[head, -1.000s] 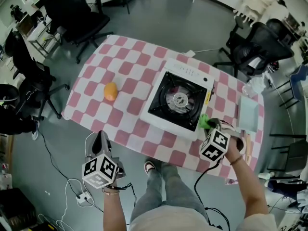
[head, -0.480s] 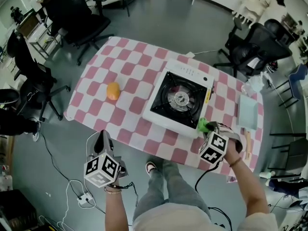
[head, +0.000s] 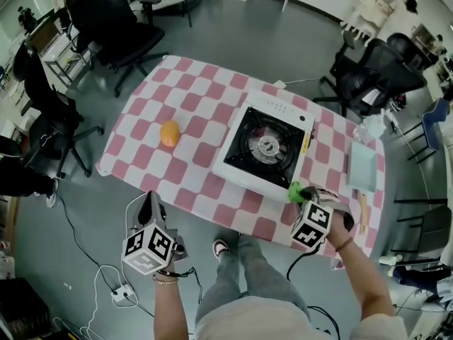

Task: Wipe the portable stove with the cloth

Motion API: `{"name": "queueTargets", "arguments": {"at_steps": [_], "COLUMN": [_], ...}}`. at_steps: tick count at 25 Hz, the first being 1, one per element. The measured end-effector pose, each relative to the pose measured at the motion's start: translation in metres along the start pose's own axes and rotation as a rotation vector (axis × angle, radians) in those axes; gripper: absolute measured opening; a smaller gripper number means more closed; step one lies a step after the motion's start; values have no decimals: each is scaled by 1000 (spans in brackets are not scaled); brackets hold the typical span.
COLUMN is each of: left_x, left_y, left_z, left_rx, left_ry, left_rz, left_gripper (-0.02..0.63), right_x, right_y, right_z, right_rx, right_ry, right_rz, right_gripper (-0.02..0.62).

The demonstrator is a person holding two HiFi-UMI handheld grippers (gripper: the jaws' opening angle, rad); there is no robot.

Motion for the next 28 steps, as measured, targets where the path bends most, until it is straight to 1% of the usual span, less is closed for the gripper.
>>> {"name": "queueTargets", "arguments": {"at_steps": [14,18,25,28], "left_x": [13,18,26,31], "left_y": [5,7,11,12], "left_z": [2,4,7,8], "left_rx": [-19,-26,-36,-44], "left_ry": [25,33,43,48], "left_rz": [4,10,24,28], "left_gripper": [0,0,0,0], "right_x": [13,12,12,11], "right_y": [9,11,13,13], "right_z": [14,16,29,34], "right_rx": [12,36,43,40], "right_ry": [46,55,49,31], "right_rz": [-1,-16,-14,-8], "right_gripper": [91,89,90,89]}}
Point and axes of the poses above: the fingertips, and each gripper's own axes: y backward along the fingers, x to its left, z out of its top, the point moved 7 cm from there along y, backward along the fingers, and after that the axes turned 3 degrees about -z, right-handed, at the moved point
